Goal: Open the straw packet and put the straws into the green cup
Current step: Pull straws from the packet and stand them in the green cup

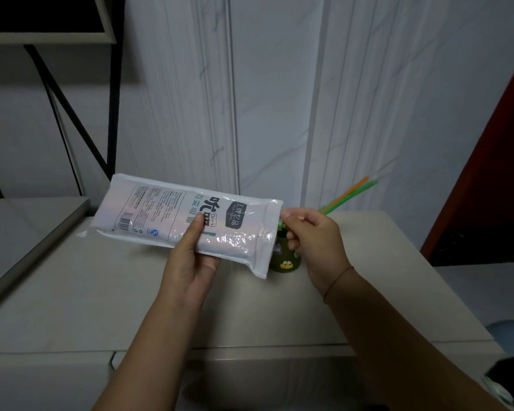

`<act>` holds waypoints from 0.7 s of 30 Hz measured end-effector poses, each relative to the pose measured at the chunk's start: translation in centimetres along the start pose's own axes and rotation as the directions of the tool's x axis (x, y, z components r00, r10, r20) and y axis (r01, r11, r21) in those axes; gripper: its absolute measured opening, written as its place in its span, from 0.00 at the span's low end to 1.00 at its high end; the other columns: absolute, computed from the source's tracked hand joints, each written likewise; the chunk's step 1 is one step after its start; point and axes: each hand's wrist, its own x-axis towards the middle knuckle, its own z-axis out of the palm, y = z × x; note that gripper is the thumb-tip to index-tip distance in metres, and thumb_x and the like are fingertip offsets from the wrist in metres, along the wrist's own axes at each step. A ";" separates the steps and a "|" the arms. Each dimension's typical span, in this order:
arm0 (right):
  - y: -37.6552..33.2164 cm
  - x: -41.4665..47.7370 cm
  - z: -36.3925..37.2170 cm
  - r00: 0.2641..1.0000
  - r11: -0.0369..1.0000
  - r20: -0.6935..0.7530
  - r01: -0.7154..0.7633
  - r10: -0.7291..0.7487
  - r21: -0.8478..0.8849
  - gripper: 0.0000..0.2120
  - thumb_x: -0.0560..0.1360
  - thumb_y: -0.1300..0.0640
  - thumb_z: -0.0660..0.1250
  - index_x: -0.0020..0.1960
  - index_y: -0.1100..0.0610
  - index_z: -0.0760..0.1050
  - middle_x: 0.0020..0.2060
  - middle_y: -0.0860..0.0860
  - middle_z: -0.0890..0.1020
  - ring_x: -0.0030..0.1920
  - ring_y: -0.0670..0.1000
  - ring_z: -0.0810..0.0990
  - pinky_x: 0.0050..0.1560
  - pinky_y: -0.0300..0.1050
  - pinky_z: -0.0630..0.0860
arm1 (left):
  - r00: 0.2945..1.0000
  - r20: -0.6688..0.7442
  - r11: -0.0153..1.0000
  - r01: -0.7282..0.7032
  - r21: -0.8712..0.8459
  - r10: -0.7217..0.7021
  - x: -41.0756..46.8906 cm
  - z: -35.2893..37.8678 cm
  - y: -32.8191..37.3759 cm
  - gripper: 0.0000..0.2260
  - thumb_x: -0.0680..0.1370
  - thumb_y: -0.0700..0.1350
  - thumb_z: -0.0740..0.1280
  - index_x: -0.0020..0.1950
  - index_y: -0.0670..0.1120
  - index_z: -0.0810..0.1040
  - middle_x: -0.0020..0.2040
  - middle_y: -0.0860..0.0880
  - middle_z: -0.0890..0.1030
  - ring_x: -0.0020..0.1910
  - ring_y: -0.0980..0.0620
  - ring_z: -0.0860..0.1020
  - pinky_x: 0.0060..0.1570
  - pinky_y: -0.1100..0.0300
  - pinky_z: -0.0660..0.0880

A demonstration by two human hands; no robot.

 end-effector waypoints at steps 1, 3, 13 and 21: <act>0.0 0.0 0.0 1.000 1.000 0.018 -0.006 0.006 0.016 0.02 0.73 0.61 0.68 0.42 0.58 0.79 0.25 0.52 0.76 0.22 0.43 0.72 0.23 0.34 0.72 | 1.000 -0.011 1.000 0.002 -0.003 -0.002 0.0 -0.1 0.0 0.18 0.74 0.35 0.68 0.63 0.46 0.75 0.55 0.44 0.84 0.55 0.47 0.82 0.53 0.45 0.79; -0.1 -0.1 0.0 0.997 0.996 0.073 -0.033 0.027 0.080 0.02 0.73 0.63 0.69 0.42 0.59 0.78 0.25 0.50 0.80 0.26 0.45 0.78 0.28 0.36 0.77 | 1.000 -0.031 1.000 0.002 -0.008 -0.002 0.1 -0.1 0.0 0.17 0.74 0.35 0.68 0.62 0.46 0.76 0.54 0.44 0.84 0.55 0.47 0.82 0.54 0.43 0.78; -1.4 1.3 -2.1 0.991 0.984 0.092 -0.111 0.099 0.141 0.03 0.75 0.62 0.66 0.47 0.62 0.77 0.32 0.54 0.79 0.27 0.45 0.78 0.28 0.35 0.75 | 0.986 -0.164 0.994 -0.007 -0.107 -0.010 1.0 -1.2 1.0 0.18 0.74 0.35 0.68 0.62 0.48 0.75 0.52 0.46 0.85 0.54 0.46 0.83 0.52 0.39 0.77; -1.0 0.2 -0.7 0.990 1.000 0.142 0.011 -0.012 0.011 0.04 0.74 0.65 0.66 0.44 0.59 0.79 0.30 0.53 0.81 0.28 0.44 0.80 0.33 0.33 0.77 | 0.979 -0.187 0.990 0.062 -0.129 -0.086 0.7 -0.8 -0.4 0.17 0.72 0.37 0.70 0.60 0.47 0.75 0.51 0.44 0.85 0.53 0.44 0.83 0.49 0.37 0.77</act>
